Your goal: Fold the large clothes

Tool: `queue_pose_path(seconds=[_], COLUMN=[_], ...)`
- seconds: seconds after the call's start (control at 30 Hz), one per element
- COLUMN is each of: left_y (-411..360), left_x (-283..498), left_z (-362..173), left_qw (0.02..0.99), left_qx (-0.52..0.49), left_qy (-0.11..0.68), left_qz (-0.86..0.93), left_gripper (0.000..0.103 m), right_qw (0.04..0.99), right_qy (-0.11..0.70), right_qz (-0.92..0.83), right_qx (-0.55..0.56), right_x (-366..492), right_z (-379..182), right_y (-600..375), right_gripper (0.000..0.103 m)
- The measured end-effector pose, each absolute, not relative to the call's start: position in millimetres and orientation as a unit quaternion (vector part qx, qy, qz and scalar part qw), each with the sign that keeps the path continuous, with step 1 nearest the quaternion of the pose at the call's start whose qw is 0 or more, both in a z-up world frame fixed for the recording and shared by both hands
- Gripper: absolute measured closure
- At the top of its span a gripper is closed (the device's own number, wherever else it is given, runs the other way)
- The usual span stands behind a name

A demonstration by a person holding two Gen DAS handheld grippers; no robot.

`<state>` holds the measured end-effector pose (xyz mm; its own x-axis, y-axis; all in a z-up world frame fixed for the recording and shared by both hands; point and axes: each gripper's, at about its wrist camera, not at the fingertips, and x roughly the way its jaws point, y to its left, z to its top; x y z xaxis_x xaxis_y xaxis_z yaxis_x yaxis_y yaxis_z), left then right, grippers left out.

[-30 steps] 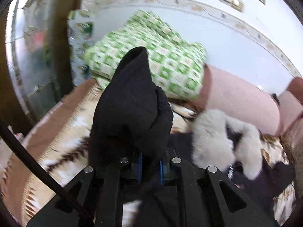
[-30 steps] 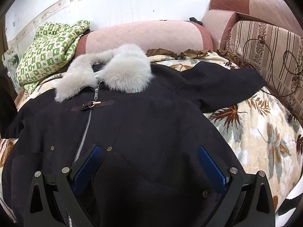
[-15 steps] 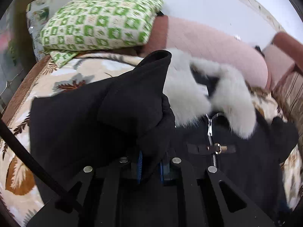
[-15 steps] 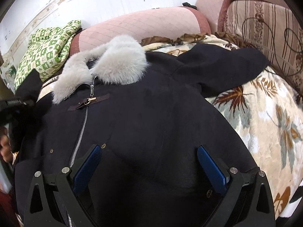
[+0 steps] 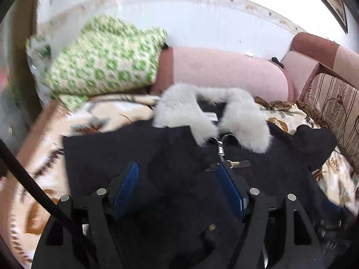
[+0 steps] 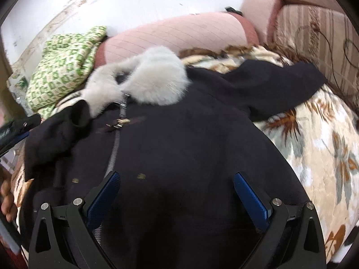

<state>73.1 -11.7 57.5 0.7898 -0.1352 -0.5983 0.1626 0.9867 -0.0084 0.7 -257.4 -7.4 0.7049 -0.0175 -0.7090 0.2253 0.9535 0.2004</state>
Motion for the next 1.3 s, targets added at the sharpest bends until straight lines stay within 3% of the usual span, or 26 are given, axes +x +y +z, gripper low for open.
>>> queue_pose_path(seconds=[0.3, 0.63, 0.7, 0.77, 0.8, 1.07, 1.3], left_y=[74, 154, 155, 154, 153, 144, 131], left_x=[77, 98, 99, 102, 102, 101, 105], left_z=[66, 51, 48, 46, 45, 41, 34], left_qw=[0.955, 0.938, 0.936, 0.935, 0.935, 0.934, 0.932], left_qx=[0.007, -0.075, -0.073, -0.068, -0.068, -0.066, -0.054], left_qy=[0.288, 0.308, 0.313, 0.316, 0.317, 0.324, 0.338], left_qz=[0.078, 0.137, 0.142, 0.145, 0.145, 0.133, 0.120], left_gripper=[0.028, 0.028, 0.028, 0.028, 0.028, 0.028, 0.028], right_qw=[0.911, 0.867, 0.861, 0.854, 0.857, 0.910, 0.922], right_qy=[0.378, 0.463, 0.470, 0.473, 0.468, 0.385, 0.373], right_qz=[0.079, 0.121, 0.129, 0.148, 0.151, 0.109, -0.033], right_qx=[0.147, 0.139, 0.144, 0.156, 0.152, 0.112, 0.098], right_x=[89, 207, 212, 211, 209, 172, 165], right_z=[23, -36, -42, -39, -34, 44, 54], right_y=[-185, -116, -110, -107, -108, -162, -262], right_gripper=[0.001, 0.002, 0.025, 0.081, 0.093, 0.095, 0.095])
